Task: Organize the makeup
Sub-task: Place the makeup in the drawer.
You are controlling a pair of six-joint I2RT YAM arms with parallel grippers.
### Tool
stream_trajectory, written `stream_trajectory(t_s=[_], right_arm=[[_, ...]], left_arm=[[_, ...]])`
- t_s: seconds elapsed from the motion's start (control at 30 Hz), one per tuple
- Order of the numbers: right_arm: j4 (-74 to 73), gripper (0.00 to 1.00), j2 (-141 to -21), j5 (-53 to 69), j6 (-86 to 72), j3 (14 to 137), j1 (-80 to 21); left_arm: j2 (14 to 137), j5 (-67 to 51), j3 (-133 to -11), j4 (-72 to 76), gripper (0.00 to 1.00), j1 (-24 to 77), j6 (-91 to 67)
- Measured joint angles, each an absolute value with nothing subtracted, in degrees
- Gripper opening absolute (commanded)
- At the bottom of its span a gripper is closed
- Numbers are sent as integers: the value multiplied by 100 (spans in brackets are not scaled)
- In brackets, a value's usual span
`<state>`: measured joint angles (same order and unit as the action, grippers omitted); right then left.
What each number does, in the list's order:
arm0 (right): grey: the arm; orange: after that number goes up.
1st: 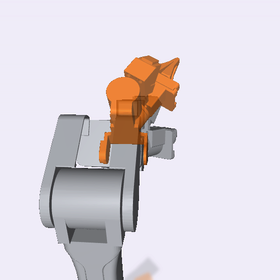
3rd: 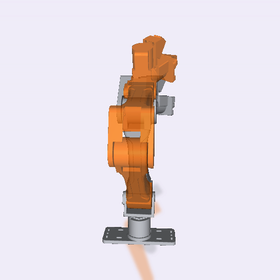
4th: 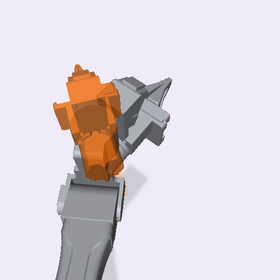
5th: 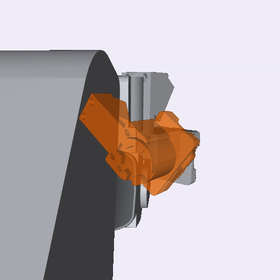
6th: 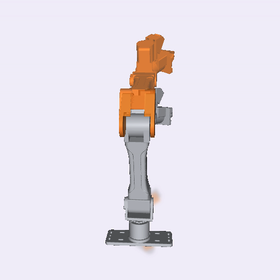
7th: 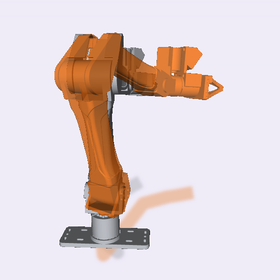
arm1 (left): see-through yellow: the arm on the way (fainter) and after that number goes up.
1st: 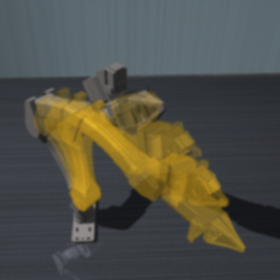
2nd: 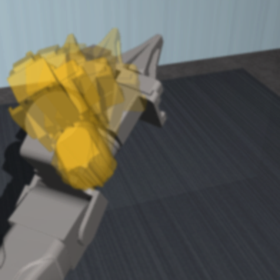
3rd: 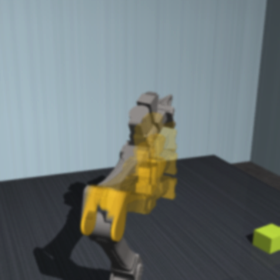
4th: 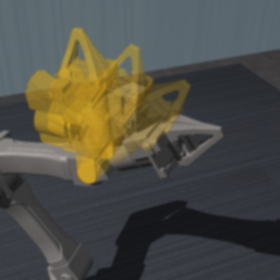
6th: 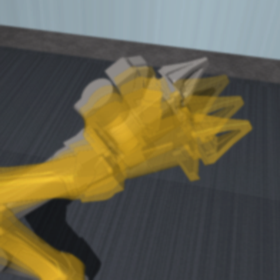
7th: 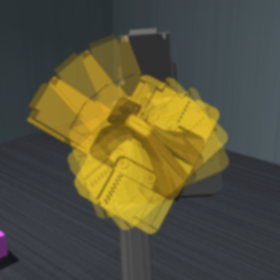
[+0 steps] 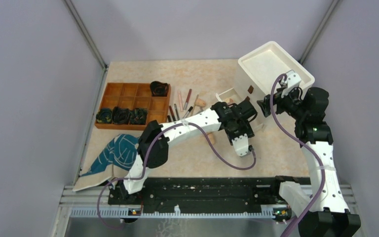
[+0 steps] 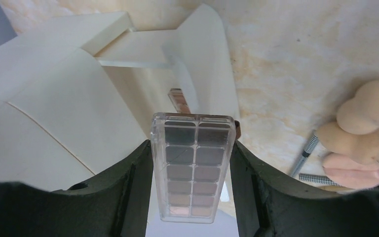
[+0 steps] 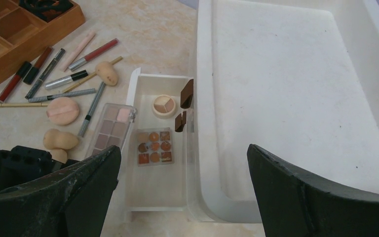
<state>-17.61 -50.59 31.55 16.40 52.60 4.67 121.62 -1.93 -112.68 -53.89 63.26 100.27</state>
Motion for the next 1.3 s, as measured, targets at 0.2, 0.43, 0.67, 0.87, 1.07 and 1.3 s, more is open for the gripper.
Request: stream_trajectory(t_s=[0.2, 0.43, 0.67, 0.87, 1.07, 1.3], right_arm=[[-1761, 99, -5059, 3155, 1640, 5260, 467], [-1761, 99, -5059, 3155, 1640, 5260, 467], [-1761, 99, -5059, 3131, 1640, 5260, 467], [-1761, 99, -5059, 3109, 1640, 5260, 467], [-1761, 99, -5059, 3107, 1640, 5260, 467], [-1761, 99, -5059, 3107, 1640, 5260, 467]], left_arm=[[12396, -661, -11572, -5146, 26, 6176, 9996], [12667, -1072, -11813, -4735, 26, 6001, 9736], [12895, -1236, -11817, -4311, 26, 5894, 9417], [13032, -1337, -11819, -4066, 32, 5815, 9264], [13179, -1466, -11819, -3990, 39, 5719, 9164], [13218, -1544, -11819, -3918, 50, 5607, 9133]])
